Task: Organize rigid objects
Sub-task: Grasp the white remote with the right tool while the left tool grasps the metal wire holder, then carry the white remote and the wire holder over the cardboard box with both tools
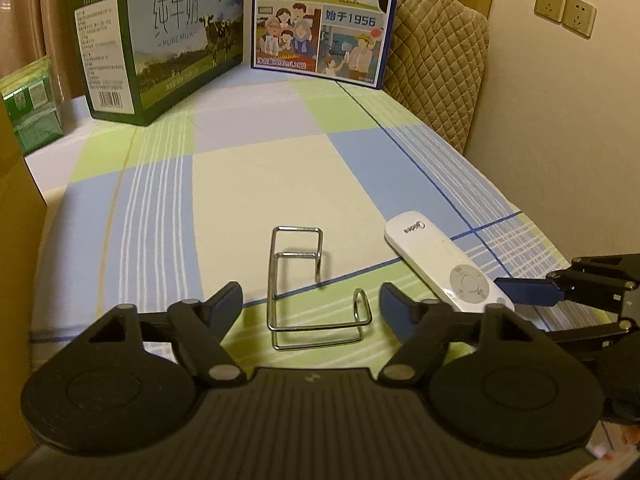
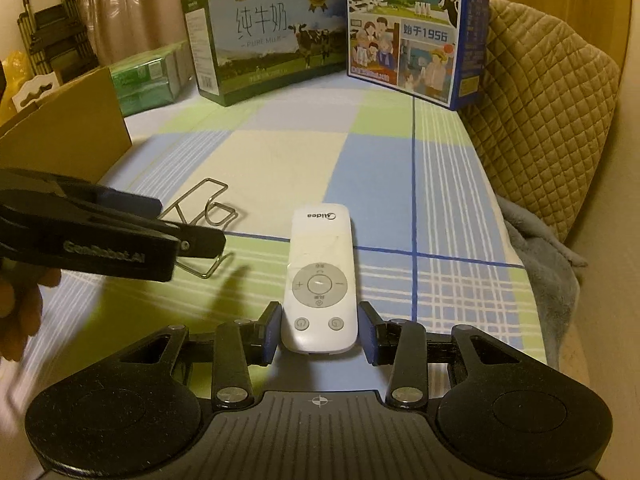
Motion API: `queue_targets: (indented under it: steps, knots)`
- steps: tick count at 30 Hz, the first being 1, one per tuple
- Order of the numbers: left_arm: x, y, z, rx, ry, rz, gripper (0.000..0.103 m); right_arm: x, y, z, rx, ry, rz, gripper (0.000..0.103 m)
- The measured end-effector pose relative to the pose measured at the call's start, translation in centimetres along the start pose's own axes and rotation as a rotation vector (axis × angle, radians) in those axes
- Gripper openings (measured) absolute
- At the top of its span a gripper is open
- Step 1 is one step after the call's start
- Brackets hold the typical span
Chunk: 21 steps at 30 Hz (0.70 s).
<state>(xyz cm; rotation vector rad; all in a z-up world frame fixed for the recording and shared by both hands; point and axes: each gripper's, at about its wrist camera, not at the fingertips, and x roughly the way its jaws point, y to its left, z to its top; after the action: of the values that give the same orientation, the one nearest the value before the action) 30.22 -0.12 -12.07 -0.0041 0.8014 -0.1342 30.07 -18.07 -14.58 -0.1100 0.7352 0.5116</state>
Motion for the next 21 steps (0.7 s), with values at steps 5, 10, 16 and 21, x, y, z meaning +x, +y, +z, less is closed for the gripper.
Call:
queue_targets:
  steps: [5, 10, 16, 21]
  knots:
    - [-0.3, -0.4, -0.8, 0.024, 0.006, 0.007, 0.049, -0.1, 0.1, -0.2, -0.004, -0.002, -0.001, 0.037]
    - [-2.8, -0.1, -3.2, -0.012, 0.005, 0.018, 0.049, -0.3, 0.4, -0.3, 0.0, 0.005, -0.022, 0.037]
    - [-6.0, -0.1, -6.7, -0.027, -0.026, 0.028, 0.049, -0.3, 0.7, -0.4, 0.002, 0.0, -0.036, 0.04]
    - [-6.2, -0.2, -7.1, 0.0, -0.047, 0.031, 0.049, -0.1, 1.1, -0.5, -0.021, -0.007, -0.042, 0.047]
